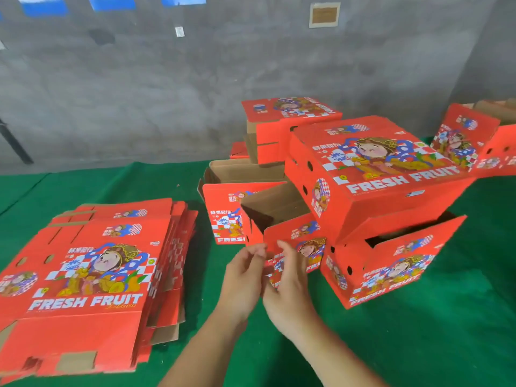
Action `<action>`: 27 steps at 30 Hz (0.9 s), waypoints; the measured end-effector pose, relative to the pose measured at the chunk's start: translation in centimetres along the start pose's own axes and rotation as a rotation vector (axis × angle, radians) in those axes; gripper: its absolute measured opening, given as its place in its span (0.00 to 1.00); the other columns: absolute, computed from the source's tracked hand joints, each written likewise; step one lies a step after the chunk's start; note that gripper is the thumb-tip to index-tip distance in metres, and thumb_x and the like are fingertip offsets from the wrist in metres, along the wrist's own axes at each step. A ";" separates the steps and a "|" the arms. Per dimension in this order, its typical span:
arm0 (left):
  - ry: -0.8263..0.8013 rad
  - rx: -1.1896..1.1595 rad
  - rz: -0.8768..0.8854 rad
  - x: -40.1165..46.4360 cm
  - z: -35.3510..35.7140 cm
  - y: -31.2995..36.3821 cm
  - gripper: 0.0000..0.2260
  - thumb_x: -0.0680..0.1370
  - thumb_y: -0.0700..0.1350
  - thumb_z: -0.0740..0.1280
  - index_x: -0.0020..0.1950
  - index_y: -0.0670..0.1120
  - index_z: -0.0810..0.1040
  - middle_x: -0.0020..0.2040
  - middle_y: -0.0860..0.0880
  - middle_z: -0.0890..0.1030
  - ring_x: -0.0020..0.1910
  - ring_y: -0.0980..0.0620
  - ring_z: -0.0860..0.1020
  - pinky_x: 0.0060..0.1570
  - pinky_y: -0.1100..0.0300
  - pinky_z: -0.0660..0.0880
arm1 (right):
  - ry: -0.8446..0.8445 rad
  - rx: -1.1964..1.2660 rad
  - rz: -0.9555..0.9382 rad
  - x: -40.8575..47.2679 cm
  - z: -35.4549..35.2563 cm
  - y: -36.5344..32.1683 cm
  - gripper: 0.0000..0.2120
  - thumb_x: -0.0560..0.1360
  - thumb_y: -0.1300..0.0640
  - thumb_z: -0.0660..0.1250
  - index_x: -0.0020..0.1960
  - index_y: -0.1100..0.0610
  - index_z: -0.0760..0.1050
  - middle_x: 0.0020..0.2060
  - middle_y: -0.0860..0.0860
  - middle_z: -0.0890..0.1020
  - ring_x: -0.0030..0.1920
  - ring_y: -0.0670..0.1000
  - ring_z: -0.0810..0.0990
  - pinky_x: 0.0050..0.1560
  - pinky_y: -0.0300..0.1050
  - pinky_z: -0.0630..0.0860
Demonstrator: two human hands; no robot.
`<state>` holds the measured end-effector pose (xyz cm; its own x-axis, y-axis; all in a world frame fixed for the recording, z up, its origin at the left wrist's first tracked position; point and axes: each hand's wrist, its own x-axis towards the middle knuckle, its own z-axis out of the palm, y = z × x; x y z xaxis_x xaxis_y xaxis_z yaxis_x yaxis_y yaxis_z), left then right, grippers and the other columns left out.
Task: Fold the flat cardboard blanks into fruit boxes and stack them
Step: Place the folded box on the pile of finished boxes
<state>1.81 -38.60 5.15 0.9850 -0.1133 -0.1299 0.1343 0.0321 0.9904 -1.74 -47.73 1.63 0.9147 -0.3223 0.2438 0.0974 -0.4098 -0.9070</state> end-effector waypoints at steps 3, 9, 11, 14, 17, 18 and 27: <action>0.096 -0.043 -0.045 -0.6 -3.0 -0.9 0.08 0.84 0.43 0.64 0.56 0.44 0.83 0.51 0.46 0.87 0.50 0.47 0.86 0.53 0.50 0.81 | -0.225 -0.014 0.010 -0.6 3.6 -1.1 0.36 0.74 0.69 0.66 0.77 0.49 0.62 0.65 0.45 0.66 0.67 0.40 0.69 0.61 0.24 0.63; 0.316 -0.002 -0.004 -0.1 -10.1 -2.9 0.07 0.83 0.42 0.66 0.55 0.51 0.82 0.54 0.51 0.86 0.54 0.52 0.84 0.57 0.57 0.80 | -0.490 -0.059 0.074 -0.8 9.1 -2.8 0.35 0.78 0.62 0.66 0.80 0.47 0.57 0.70 0.45 0.63 0.64 0.34 0.71 0.65 0.33 0.71; 0.370 0.153 0.064 0.1 -13.0 -3.6 0.09 0.82 0.39 0.66 0.57 0.51 0.81 0.58 0.51 0.84 0.57 0.55 0.81 0.61 0.61 0.77 | -0.581 -0.067 0.124 -1.4 10.7 -3.1 0.35 0.79 0.58 0.66 0.81 0.45 0.54 0.75 0.46 0.60 0.70 0.47 0.71 0.71 0.49 0.72; 0.485 0.682 0.034 0.7 -18.7 -5.5 0.18 0.78 0.46 0.69 0.68 0.47 0.77 0.67 0.44 0.79 0.68 0.44 0.75 0.70 0.46 0.70 | -0.684 -0.056 0.185 -2.4 12.8 -3.0 0.34 0.79 0.53 0.65 0.81 0.44 0.54 0.73 0.48 0.65 0.56 0.47 0.77 0.53 0.41 0.78; 0.411 1.188 -0.306 0.0 -24.0 -8.0 0.36 0.78 0.60 0.66 0.82 0.55 0.55 0.83 0.41 0.51 0.81 0.35 0.52 0.79 0.41 0.48 | -0.765 -0.065 0.251 -3.7 14.1 -2.6 0.32 0.80 0.52 0.64 0.80 0.42 0.55 0.66 0.47 0.69 0.39 0.42 0.76 0.33 0.34 0.73; 0.346 1.279 -0.350 -0.3 -25.1 -8.9 0.39 0.79 0.62 0.66 0.83 0.56 0.48 0.84 0.41 0.45 0.82 0.34 0.49 0.80 0.41 0.47 | -0.781 -0.069 0.261 -4.1 14.3 -2.3 0.31 0.80 0.52 0.63 0.79 0.43 0.55 0.65 0.46 0.70 0.36 0.43 0.76 0.32 0.34 0.73; 0.177 1.460 -0.321 0.2 -26.8 -10.9 0.41 0.78 0.57 0.69 0.83 0.52 0.48 0.82 0.41 0.50 0.76 0.33 0.58 0.74 0.43 0.66 | -0.591 -0.080 0.462 -2.2 10.9 0.1 0.27 0.80 0.56 0.62 0.77 0.45 0.60 0.62 0.47 0.74 0.36 0.46 0.76 0.29 0.29 0.71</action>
<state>3.40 -12.38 -6.95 0.9498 0.1983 -0.2421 0.2233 -0.9714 0.0805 0.51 -37.75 -2.77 0.9161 0.0259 -0.4002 -0.3550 -0.4118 -0.8393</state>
